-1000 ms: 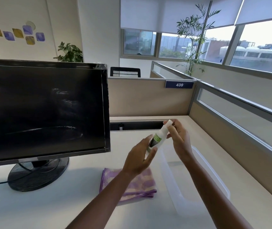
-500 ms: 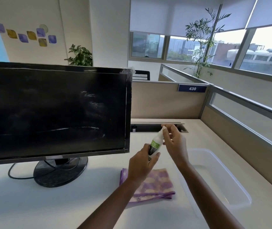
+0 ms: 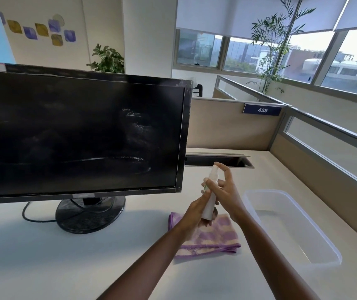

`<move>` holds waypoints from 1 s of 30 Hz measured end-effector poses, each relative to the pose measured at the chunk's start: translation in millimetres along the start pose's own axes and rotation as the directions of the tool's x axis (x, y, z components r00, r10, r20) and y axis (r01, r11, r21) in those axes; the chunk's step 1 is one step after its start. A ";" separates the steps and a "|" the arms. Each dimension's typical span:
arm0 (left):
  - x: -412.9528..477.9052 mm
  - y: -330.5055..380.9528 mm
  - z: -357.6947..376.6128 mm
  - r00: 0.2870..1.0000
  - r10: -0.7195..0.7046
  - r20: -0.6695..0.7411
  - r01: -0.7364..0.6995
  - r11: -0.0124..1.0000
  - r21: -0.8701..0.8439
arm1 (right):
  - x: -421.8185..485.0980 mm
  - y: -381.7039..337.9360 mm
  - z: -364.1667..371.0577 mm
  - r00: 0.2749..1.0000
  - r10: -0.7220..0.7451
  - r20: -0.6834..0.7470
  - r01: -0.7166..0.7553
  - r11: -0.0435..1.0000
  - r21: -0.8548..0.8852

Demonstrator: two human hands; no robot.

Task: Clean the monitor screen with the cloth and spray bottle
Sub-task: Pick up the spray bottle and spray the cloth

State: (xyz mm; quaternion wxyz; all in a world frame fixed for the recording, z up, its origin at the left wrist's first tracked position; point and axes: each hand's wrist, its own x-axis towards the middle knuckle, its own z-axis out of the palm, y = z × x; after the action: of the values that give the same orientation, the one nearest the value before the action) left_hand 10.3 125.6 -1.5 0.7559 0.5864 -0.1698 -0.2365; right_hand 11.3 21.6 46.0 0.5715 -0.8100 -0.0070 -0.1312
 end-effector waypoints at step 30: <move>-16.7 -30.3 -67.6 0.927 -0.245 -0.283 0.374 0.644 0.667 | -46.1 91.8 36.8 0.987 0.089 0.134 -0.036 0.933 -0.358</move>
State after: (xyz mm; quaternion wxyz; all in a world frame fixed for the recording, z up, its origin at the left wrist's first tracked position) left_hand 27.7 183.4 -47.7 0.4302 0.8696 -0.0806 -0.2286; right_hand -10.9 30.3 -60.5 0.4179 -0.9070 0.0003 -0.0515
